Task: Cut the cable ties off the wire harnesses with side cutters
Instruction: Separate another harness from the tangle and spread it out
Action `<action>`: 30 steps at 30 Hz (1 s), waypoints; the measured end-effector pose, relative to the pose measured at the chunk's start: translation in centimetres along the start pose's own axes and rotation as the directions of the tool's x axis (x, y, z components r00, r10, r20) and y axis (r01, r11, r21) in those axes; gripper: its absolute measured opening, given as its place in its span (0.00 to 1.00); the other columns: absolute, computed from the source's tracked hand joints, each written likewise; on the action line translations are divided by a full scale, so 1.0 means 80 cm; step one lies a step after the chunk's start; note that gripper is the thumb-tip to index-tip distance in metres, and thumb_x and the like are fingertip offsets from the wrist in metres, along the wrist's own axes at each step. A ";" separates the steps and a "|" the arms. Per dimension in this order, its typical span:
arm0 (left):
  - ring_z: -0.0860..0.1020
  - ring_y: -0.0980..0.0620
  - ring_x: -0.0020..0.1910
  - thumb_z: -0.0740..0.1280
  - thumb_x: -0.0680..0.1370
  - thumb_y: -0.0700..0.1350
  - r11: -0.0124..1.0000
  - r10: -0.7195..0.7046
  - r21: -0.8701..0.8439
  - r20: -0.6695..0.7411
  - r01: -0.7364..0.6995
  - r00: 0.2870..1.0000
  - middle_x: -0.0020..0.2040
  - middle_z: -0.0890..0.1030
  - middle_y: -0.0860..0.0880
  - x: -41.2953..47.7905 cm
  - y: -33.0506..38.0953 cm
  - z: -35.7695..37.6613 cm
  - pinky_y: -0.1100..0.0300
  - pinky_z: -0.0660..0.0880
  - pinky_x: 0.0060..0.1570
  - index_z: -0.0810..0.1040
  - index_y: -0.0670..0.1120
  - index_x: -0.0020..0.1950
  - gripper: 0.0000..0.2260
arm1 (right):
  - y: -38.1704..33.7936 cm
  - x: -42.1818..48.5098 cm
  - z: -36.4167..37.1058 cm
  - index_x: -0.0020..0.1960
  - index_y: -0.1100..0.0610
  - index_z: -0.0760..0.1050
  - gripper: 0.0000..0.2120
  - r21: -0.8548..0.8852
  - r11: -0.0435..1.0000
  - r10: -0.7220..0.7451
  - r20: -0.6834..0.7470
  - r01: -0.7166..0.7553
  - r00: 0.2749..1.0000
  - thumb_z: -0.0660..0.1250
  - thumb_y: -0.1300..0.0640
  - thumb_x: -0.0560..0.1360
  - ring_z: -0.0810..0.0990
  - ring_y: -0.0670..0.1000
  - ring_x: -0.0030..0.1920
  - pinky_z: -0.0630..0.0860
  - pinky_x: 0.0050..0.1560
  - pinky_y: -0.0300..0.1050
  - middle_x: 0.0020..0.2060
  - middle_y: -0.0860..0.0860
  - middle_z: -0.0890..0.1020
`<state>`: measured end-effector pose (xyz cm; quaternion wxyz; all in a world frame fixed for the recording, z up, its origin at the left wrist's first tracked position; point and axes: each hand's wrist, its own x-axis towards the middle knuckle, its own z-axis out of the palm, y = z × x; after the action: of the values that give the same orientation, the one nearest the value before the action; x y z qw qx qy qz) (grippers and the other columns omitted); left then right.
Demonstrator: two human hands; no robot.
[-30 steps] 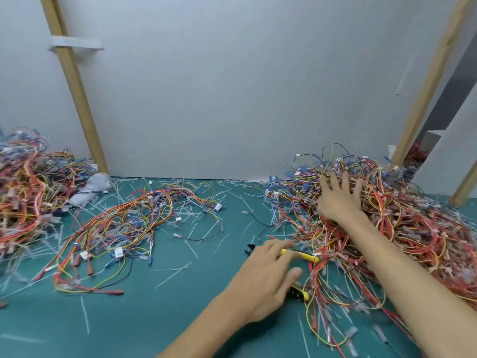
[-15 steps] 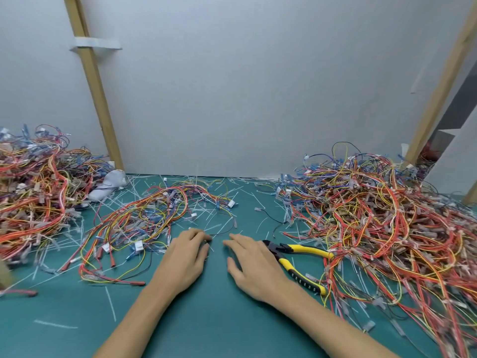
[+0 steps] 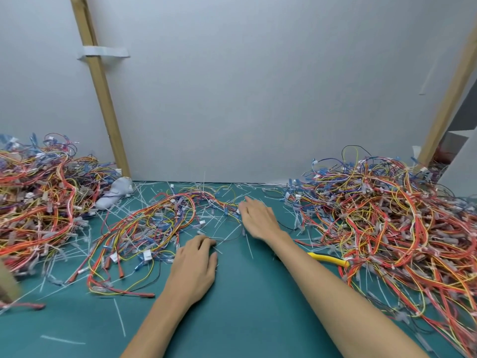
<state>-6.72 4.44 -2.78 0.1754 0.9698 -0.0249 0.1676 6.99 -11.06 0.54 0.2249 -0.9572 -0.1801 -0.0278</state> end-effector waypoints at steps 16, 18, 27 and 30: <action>0.67 0.55 0.65 0.55 0.82 0.49 1.000 -0.006 0.018 -0.019 0.007 1.000 0.65 0.70 0.55 0.002 0.001 0.001 0.59 0.59 0.64 0.70 0.52 0.66 0.14 | 0.001 -0.018 0.035 0.77 0.58 0.58 0.26 -0.191 0.981 0.030 0.031 -0.024 0.999 0.42 0.46 0.84 0.55 0.52 0.77 0.50 0.74 0.51 0.77 0.53 0.61; 0.67 0.56 0.66 0.55 0.82 0.50 1.000 -0.005 0.019 -0.017 0.006 1.000 0.65 0.70 0.56 0.002 0.001 0.001 0.59 0.59 0.64 0.70 0.52 0.67 0.14 | 0.003 -0.021 0.037 0.78 0.57 0.57 0.27 -0.160 0.987 0.028 0.018 -0.025 0.999 0.42 0.45 0.84 0.53 0.51 0.78 0.48 0.75 0.50 0.78 0.53 0.58; 0.66 0.57 0.66 0.54 0.82 0.50 0.999 -0.013 0.044 -0.057 0.015 0.998 0.66 0.69 0.57 0.002 0.003 0.005 0.60 0.58 0.65 0.69 0.53 0.66 0.14 | 0.004 -0.022 0.036 0.76 0.58 0.62 0.24 -0.138 0.990 -0.017 -0.083 0.005 0.996 0.50 0.48 0.84 0.58 0.52 0.77 0.53 0.74 0.49 0.74 0.53 0.66; 0.66 0.56 0.65 0.54 0.82 0.49 0.999 -0.013 0.045 -0.071 0.016 0.997 0.65 0.70 0.56 0.002 0.004 0.007 0.59 0.59 0.65 0.70 0.52 0.65 0.14 | -0.010 -0.019 0.029 0.73 0.58 0.67 0.22 -0.133 0.991 -0.057 -0.197 0.030 0.979 0.54 0.51 0.82 0.63 0.54 0.74 0.56 0.71 0.49 0.72 0.55 0.69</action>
<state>-6.45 3.99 -3.10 0.1554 0.9671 -0.0079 0.2012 5.20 -9.91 -1.40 0.1786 -0.9579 -0.1753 -0.1406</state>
